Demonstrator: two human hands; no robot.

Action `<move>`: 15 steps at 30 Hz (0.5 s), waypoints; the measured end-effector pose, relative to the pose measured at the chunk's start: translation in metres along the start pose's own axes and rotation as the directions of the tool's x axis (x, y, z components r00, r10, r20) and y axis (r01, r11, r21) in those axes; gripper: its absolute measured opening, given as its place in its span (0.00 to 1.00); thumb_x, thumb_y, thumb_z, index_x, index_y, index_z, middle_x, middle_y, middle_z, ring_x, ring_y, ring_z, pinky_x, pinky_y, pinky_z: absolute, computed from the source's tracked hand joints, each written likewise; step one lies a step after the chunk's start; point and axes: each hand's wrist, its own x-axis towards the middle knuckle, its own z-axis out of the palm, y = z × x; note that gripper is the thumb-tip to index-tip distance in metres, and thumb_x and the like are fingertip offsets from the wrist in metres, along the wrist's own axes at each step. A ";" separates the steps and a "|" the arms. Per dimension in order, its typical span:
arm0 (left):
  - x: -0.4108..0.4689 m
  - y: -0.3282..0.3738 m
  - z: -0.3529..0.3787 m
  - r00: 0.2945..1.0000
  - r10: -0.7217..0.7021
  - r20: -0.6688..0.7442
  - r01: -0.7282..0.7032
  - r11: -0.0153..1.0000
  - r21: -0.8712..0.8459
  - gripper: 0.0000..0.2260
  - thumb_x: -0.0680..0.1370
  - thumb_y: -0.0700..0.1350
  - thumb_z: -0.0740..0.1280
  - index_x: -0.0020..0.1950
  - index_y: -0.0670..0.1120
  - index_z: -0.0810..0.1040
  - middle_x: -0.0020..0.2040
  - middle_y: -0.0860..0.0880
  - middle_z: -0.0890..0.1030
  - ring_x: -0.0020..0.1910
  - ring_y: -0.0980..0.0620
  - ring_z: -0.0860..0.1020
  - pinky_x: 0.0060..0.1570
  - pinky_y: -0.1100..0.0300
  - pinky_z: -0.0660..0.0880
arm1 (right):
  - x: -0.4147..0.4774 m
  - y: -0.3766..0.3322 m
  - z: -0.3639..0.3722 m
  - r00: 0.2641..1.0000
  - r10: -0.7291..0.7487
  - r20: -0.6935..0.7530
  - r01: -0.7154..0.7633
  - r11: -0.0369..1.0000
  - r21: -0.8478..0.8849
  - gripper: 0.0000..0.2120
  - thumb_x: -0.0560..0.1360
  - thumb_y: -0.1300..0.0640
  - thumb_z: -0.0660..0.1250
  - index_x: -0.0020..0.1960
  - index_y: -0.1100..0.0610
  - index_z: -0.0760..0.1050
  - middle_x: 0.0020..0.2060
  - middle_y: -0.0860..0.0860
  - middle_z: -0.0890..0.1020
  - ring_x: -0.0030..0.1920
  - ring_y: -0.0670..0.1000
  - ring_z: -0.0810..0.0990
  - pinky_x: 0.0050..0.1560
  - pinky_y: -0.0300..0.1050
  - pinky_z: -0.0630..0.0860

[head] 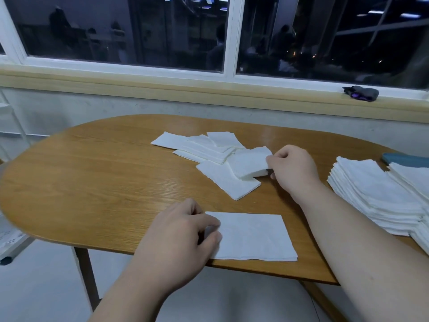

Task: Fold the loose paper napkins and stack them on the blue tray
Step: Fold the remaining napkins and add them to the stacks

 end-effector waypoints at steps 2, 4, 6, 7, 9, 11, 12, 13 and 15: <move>0.000 0.001 -0.001 1.000 0.010 0.001 -0.010 1.000 0.008 0.06 0.76 0.58 0.66 0.50 0.61 0.81 0.43 0.60 0.72 0.49 0.60 0.71 0.48 0.62 0.70 | -0.015 -0.001 -0.016 1.000 0.009 -0.005 -0.008 0.996 0.089 0.02 0.75 0.56 0.66 0.44 0.51 0.77 0.31 0.49 0.84 0.34 0.50 0.83 0.40 0.53 0.81; 0.000 0.002 -0.002 1.000 0.010 0.023 -0.010 1.000 0.011 0.07 0.76 0.59 0.64 0.48 0.60 0.80 0.43 0.59 0.71 0.49 0.60 0.71 0.49 0.63 0.70 | -0.035 0.003 -0.033 1.000 -0.012 -0.023 0.015 0.990 0.141 0.05 0.74 0.59 0.65 0.47 0.49 0.75 0.30 0.49 0.84 0.31 0.47 0.83 0.41 0.54 0.82; 0.000 0.004 -0.001 0.999 0.019 0.046 -0.019 1.000 0.007 0.10 0.74 0.61 0.61 0.46 0.60 0.79 0.44 0.59 0.71 0.50 0.60 0.70 0.49 0.64 0.69 | -0.060 0.011 -0.050 0.999 -0.036 -0.031 0.041 0.989 0.145 0.09 0.75 0.59 0.64 0.50 0.47 0.76 0.31 0.49 0.83 0.30 0.46 0.82 0.38 0.51 0.80; 0.000 0.005 0.000 0.998 0.029 0.057 -0.030 1.000 0.003 0.12 0.73 0.62 0.59 0.45 0.59 0.78 0.44 0.60 0.71 0.50 0.60 0.70 0.49 0.64 0.69 | -0.072 0.017 -0.058 0.999 -0.032 -0.020 0.034 0.989 0.146 0.10 0.76 0.59 0.63 0.50 0.45 0.77 0.33 0.50 0.83 0.31 0.46 0.81 0.37 0.49 0.78; 0.000 0.010 0.002 0.995 0.056 0.081 -0.056 0.998 -0.002 0.14 0.72 0.63 0.56 0.45 0.59 0.78 0.44 0.60 0.70 0.51 0.61 0.71 0.49 0.64 0.69 | -0.090 0.031 -0.068 1.000 0.010 0.022 -0.013 0.990 0.141 0.11 0.77 0.58 0.62 0.48 0.44 0.79 0.36 0.47 0.82 0.35 0.47 0.81 0.36 0.45 0.74; -0.001 0.016 0.005 0.991 0.082 0.101 -0.082 0.997 -0.001 0.14 0.72 0.63 0.56 0.44 0.58 0.78 0.44 0.60 0.70 0.51 0.60 0.71 0.49 0.64 0.70 | -0.099 0.046 -0.071 0.998 0.034 0.053 -0.040 0.994 0.101 0.11 0.78 0.57 0.62 0.47 0.44 0.81 0.41 0.41 0.82 0.42 0.47 0.81 0.38 0.42 0.71; -0.001 0.019 0.007 0.990 0.091 0.108 -0.092 0.996 0.001 0.14 0.72 0.63 0.56 0.44 0.58 0.78 0.44 0.60 0.70 0.51 0.60 0.71 0.49 0.64 0.70 | -0.101 0.052 -0.071 0.998 0.030 0.048 -0.033 0.997 0.067 0.10 0.77 0.57 0.63 0.46 0.44 0.81 0.43 0.39 0.81 0.44 0.44 0.79 0.39 0.40 0.70; -0.001 0.021 0.009 0.989 0.097 0.110 -0.098 0.995 0.003 0.15 0.72 0.63 0.56 0.44 0.58 0.78 0.45 0.60 0.71 0.51 0.60 0.71 0.48 0.64 0.70 | -0.102 0.056 -0.070 0.999 0.013 0.035 -0.014 1.000 0.025 0.09 0.77 0.56 0.65 0.46 0.44 0.81 0.45 0.37 0.80 0.45 0.42 0.77 0.39 0.37 0.69; -0.002 0.025 0.012 0.989 0.101 0.111 -0.102 0.995 0.006 0.16 0.72 0.63 0.55 0.45 0.58 0.78 0.45 0.61 0.71 0.51 0.60 0.71 0.47 0.66 0.69 | -0.102 0.062 -0.068 0.999 -0.036 0.014 0.037 0.997 -0.073 0.07 0.78 0.56 0.66 0.47 0.45 0.80 0.46 0.37 0.77 0.44 0.37 0.74 0.38 0.30 0.65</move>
